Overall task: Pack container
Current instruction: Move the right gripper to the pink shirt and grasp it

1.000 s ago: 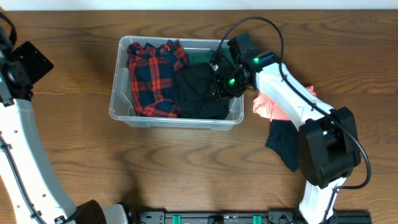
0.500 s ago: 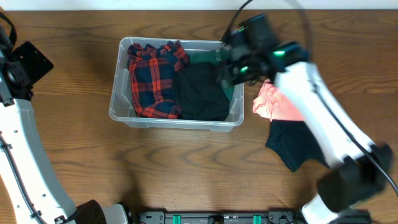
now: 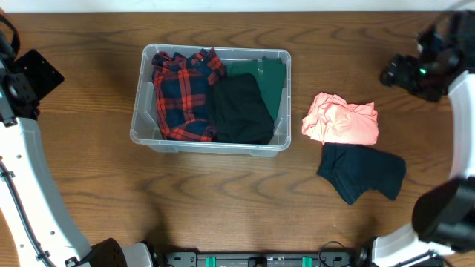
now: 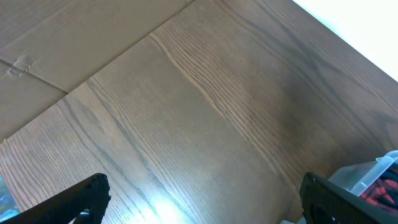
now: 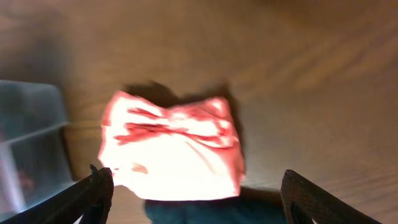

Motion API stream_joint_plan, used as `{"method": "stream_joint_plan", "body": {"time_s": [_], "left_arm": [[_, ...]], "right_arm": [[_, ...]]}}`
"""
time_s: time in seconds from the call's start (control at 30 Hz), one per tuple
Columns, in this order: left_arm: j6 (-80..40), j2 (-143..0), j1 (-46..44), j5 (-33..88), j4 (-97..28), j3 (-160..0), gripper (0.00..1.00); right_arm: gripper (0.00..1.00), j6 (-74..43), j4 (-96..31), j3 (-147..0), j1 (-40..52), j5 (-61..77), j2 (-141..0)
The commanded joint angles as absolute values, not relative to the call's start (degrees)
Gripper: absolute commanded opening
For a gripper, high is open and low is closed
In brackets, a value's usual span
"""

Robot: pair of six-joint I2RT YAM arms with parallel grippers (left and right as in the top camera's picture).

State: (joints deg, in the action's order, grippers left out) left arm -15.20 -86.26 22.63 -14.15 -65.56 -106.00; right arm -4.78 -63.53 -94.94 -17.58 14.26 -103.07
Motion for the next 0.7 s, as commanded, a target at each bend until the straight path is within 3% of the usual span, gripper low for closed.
{"method": "stream_joint_plan", "body": {"time_s": [0.0, 0.1, 0.37, 0.4, 0.53, 0.67], "left_arm": [[-15.33, -86.5, 22.85, -15.03, -65.56, -105.82, 0.98], [-15.33, -86.5, 22.85, -15.03, -65.56, -105.82, 0.98], [-15.33, -86.5, 22.85, -15.03, -65.56, -105.82, 0.98], [-15.33, -86.5, 22.85, -15.03, -65.56, -105.82, 0.98], [-15.33, -86.5, 22.85, -15.03, -65.56, -105.82, 0.98], [-15.33, -86.5, 22.85, -15.03, -65.56, -105.82, 0.98]], "right_arm": [[0.82, 0.45, -64.07, -90.85, -21.76, 24.77, -109.82], [0.77, 3.55, -63.57, -88.42, -22.74, 31.0, -114.96], [0.73, 4.36, -55.77, -83.26, -20.18, 31.77, -122.56], [0.69, 4.34, -55.0, -82.5, -19.86, 31.77, -122.56], [0.31, 4.36, -55.37, -81.08, -18.59, 31.77, -122.54], [0.02, 4.34, -56.93, -81.45, -17.89, 34.52, -121.3]]}}
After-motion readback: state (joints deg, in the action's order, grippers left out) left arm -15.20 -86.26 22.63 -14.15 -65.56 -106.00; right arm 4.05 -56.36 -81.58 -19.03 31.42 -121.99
